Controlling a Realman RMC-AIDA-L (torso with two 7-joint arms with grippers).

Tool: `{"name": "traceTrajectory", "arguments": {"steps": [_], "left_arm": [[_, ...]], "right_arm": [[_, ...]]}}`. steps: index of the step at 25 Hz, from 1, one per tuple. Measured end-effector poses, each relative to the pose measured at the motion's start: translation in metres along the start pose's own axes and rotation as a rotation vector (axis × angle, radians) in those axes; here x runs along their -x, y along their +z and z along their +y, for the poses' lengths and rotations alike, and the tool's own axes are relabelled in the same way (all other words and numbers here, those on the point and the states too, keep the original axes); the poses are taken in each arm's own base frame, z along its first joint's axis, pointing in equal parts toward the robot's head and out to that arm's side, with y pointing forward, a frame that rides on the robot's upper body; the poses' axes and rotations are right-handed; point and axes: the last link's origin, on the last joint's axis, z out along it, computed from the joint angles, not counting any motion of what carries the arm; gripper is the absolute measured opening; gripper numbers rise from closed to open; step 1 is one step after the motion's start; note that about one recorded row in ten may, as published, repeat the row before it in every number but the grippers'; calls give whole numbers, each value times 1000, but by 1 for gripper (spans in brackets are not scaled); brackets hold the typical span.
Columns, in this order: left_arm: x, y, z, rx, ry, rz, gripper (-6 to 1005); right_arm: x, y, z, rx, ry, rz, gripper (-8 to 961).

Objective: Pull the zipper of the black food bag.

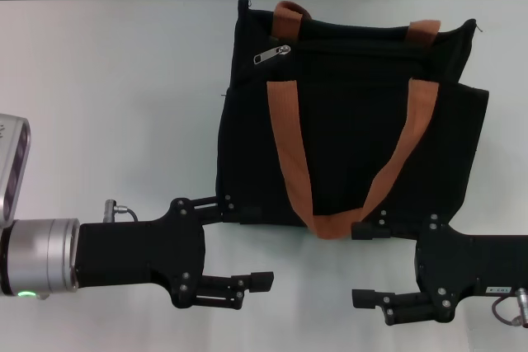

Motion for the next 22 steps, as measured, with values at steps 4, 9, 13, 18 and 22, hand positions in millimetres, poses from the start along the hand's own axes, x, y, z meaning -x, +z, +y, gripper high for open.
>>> {"name": "traceTrajectory", "arguments": {"steps": [4,9,13,18,22], "left_arm": [[0,0,0,0,-2,1,829],[1,-1,1,0,-3,1,829],[-1,-1,2,8,-1,13,829],[-16,-4,8,34,56,132,829],[-37,-13,1,-40,103,295,829]], "right_arm": [[0,1,1,2,2,-3,800],[0,3,1,3,3,-7,794],[0,3,1,2,4,-9,789],[0,3,1,-2,4,-11,784],[-1,3,2,-3,6,-11,779]]}}
